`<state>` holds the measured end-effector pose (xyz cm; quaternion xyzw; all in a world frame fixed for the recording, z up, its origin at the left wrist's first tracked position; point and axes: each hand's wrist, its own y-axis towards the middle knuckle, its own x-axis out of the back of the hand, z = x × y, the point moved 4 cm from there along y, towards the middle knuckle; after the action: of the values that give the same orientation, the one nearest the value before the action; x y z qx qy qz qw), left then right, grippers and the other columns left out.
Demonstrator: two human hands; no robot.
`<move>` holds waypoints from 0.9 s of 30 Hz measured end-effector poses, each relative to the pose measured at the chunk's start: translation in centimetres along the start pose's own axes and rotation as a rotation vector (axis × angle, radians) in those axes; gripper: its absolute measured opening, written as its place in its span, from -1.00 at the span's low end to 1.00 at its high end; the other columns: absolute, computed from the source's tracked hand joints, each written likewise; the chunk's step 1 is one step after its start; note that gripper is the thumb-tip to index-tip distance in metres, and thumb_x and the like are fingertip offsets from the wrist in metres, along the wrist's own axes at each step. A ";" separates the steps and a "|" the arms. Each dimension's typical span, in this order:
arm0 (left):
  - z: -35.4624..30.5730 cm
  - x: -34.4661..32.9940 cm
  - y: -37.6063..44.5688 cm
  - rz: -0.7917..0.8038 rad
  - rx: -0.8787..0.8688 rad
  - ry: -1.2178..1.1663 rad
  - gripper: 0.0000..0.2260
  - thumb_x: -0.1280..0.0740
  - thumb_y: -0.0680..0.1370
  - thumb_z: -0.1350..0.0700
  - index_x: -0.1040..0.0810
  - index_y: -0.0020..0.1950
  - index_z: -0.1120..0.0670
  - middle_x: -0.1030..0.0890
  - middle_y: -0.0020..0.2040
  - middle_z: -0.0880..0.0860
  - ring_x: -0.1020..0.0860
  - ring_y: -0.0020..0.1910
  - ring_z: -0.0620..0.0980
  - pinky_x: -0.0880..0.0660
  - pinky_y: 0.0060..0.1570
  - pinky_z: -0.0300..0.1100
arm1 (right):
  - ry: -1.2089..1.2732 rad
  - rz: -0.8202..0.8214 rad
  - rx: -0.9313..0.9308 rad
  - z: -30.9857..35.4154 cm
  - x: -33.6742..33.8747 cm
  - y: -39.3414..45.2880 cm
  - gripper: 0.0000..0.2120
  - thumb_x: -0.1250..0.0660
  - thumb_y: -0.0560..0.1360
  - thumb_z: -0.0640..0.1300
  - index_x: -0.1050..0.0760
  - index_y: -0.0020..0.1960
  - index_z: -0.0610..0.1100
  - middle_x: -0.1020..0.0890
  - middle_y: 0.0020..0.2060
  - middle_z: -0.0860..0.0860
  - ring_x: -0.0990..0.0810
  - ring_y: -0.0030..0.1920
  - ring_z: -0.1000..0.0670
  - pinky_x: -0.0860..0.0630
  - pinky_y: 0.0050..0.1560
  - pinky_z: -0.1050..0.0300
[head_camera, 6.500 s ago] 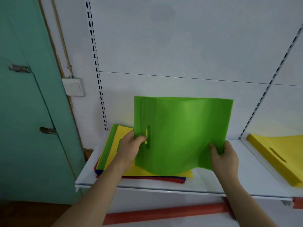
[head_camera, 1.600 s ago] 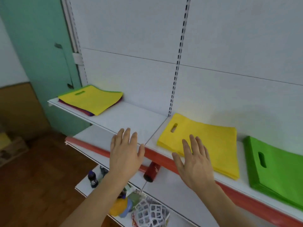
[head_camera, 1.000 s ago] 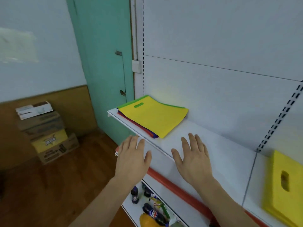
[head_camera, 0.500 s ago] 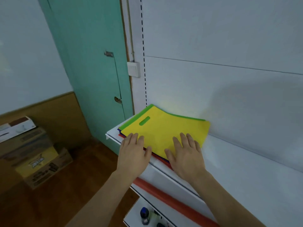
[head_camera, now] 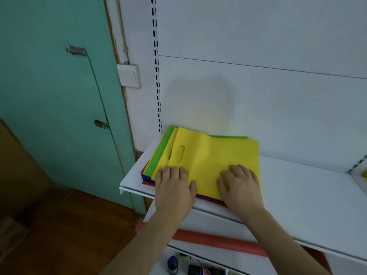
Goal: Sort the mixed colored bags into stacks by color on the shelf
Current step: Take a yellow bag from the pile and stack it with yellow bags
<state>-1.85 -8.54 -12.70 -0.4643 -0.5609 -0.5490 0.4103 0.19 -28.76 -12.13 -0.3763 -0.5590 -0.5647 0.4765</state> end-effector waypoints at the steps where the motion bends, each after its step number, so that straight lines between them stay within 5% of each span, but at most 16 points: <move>1: 0.2 0.2 0.2 -0.017 -0.014 -0.017 -0.45 -0.06 0.66 -0.25 -0.53 0.42 0.09 -0.57 0.29 0.09 -0.41 0.37 0.17 -0.29 0.45 0.14 | 0.005 -0.032 -0.038 -0.4 0.3 -0.2 -0.73 -0.33 0.60 0.11 -0.70 0.13 -0.01 -0.62 0.32 -0.09 -0.49 0.41 -0.21 -0.35 0.44 -0.18; 5: 1.1 0.3 0.9 -0.039 -0.055 -0.038 -0.49 -0.08 0.64 -0.29 -0.65 0.26 -0.01 -0.52 0.30 0.09 -0.33 0.42 0.20 -0.27 0.46 0.15 | -0.044 -0.024 -0.227 -2.1 0.9 -0.9 -0.65 -0.31 0.61 0.17 -0.67 0.19 -0.04 -0.56 0.39 -0.10 -0.44 0.44 -0.20 -0.38 0.40 -0.16; 8: 1.1 0.0 0.9 0.031 -0.009 -0.045 -0.50 -0.04 0.66 -0.30 -0.54 0.39 -0.07 -0.29 0.59 0.22 -0.13 0.59 0.34 -0.05 0.58 0.27 | -0.021 0.084 -0.401 -3.8 0.7 -0.8 -0.41 -0.20 0.58 0.38 -0.52 0.35 -0.06 -0.53 0.34 -0.10 -0.46 0.36 -0.21 -0.50 0.28 -0.15; 12: 0.3 -0.3 0.4 0.053 -0.055 -0.014 -0.51 0.01 0.71 -0.23 -0.37 0.54 -0.03 -0.31 0.58 0.21 -0.16 0.60 0.33 -0.04 0.58 0.27 | 0.104 0.154 -0.541 -5.7 0.8 -0.5 -0.21 -0.19 0.55 0.46 -0.32 0.53 -0.10 -0.54 0.34 -0.15 -0.46 0.36 -0.26 -0.50 0.29 -0.18; 19: -1.7 -0.2 0.1 0.032 -0.143 -0.137 -0.54 -0.07 0.75 -0.01 -0.10 0.65 -0.01 -0.17 0.66 0.11 -0.18 0.61 0.17 -0.21 0.54 0.17 | 0.404 -0.008 -0.587 -7.0 2.0 -0.3 -0.33 -0.37 0.55 -0.07 -0.23 0.60 -0.10 -0.60 0.23 -0.18 -0.58 0.23 -0.30 -0.54 0.14 -0.15; 22: -1.9 -0.2 0.1 0.030 -0.159 -0.178 -0.47 -0.12 0.73 0.00 -0.02 0.68 -0.06 -0.06 0.69 0.10 -0.07 0.65 0.16 -0.21 0.56 0.16 | 0.547 -0.012 -0.681 -8.4 2.1 0.1 -0.48 -0.37 0.53 -0.13 -0.44 0.48 -0.10 -0.67 0.06 -0.08 -0.61 0.13 -0.23 -0.51 0.02 -0.02; 24: -1.9 -0.2 0.3 0.062 -0.158 -0.187 -0.45 -0.13 0.70 -0.06 -0.06 0.67 -0.11 -0.05 0.69 0.11 -0.02 0.66 0.18 -0.20 0.56 0.19 | 0.549 0.001 -0.668 -8.9 2.3 0.3 -0.71 -0.35 0.55 -0.15 -0.60 0.26 -0.11 -0.68 -0.02 -0.07 -0.63 0.06 -0.22 -0.52 -0.01 0.00; 27: -1.3 -0.3 1.0 0.082 -0.105 -0.154 -0.49 -0.04 0.65 -0.29 -0.33 0.56 -0.16 -0.18 0.66 0.12 -0.07 0.65 0.19 -0.20 0.53 0.22 | 0.498 -0.063 -0.636 -9.6 3.2 0.2 -0.68 -0.30 0.58 -0.20 -0.61 0.31 -0.07 -0.69 0.06 -0.08 -0.60 0.04 -0.19 -0.45 -0.02 0.04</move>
<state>-0.87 -9.86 -12.64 -0.5485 -0.5419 -0.5230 0.3633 0.57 -38.66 -9.95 -0.3392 -0.2350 -0.7978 0.4397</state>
